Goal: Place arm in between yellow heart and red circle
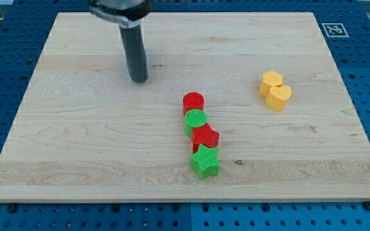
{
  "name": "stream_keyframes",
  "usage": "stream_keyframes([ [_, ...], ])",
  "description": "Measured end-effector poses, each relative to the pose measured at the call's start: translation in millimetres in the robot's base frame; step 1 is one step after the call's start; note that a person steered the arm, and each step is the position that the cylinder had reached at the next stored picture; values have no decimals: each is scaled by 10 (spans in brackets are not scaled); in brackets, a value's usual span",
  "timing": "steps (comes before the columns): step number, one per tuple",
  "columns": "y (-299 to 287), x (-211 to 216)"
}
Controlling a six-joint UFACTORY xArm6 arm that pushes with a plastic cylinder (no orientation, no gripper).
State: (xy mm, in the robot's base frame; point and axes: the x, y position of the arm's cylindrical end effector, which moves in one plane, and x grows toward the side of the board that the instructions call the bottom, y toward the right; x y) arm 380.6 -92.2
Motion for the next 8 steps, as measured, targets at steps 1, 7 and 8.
stream_keyframes([
  [1, 0, 30],
  [7, 809, 404],
  [8, 1284, 488],
])
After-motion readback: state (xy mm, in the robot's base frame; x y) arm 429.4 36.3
